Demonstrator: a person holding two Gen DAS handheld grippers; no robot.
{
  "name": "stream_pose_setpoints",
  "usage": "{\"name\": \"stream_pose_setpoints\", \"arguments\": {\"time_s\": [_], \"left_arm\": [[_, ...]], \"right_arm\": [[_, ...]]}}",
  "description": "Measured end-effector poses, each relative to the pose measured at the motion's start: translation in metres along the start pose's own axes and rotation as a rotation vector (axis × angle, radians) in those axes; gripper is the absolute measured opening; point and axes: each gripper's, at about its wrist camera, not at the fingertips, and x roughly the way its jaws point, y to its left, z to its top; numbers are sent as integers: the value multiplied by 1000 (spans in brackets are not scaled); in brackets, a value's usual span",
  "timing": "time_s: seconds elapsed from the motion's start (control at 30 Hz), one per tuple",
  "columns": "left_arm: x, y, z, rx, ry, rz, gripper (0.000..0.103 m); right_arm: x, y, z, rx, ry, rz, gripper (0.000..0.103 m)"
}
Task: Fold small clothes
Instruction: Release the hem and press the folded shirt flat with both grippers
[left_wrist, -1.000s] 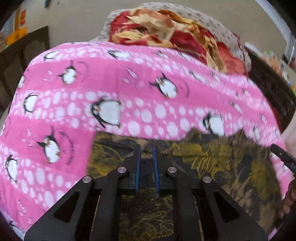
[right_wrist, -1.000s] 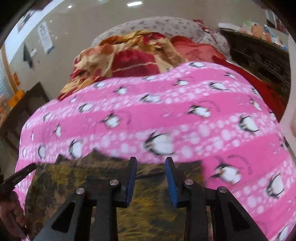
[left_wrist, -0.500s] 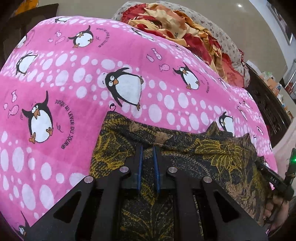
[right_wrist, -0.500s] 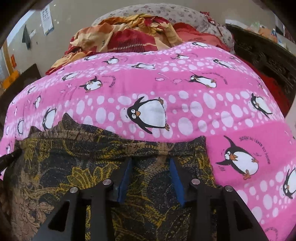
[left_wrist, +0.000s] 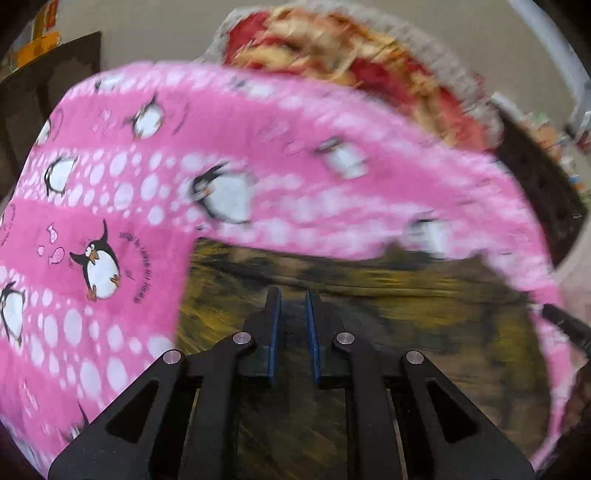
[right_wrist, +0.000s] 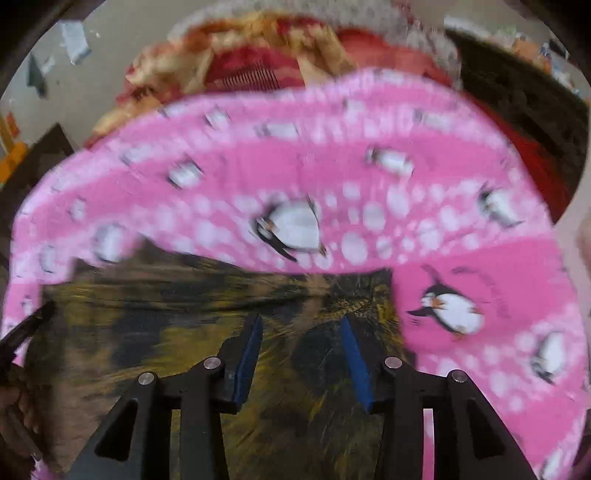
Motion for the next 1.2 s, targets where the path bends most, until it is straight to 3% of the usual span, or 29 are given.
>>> {"name": "stream_pose_setpoints", "arguments": {"time_s": [0.13,0.23,0.33,0.4,0.47,0.67,0.77,0.9,1.0,1.2], "left_arm": [[-17,-47,-36,81,54,-80,11],[4,-67,-63,129,121,-60,11],[9,-67,-79,169,51,-54,13],[8,-64,-84,177,16,-71,13],[8,-60,-88,163,-15,-94,13],[9,-59,-92,161,-20,-91,13],[7,-51,-88,111,-3,-137,13],[-17,-47,-90,59,60,-131,13],[-44,-49,-105,93,86,-148,13],[-82,-32,-142,107,106,-35,13]], "right_arm": [[-42,30,-29,-89,-39,62,55],[-41,46,-61,-126,-36,62,55],[-8,45,-93,-107,33,34,56],[-9,45,-108,-156,-77,36,62],[-8,45,-115,-182,-109,50,70],[-4,50,-115,-216,-91,65,83],[-5,53,-113,-221,-67,78,85],[-22,60,-105,-225,-7,24,84],[-54,66,-104,-219,-81,-14,84],[-85,82,-119,-110,-97,27,84]]}}
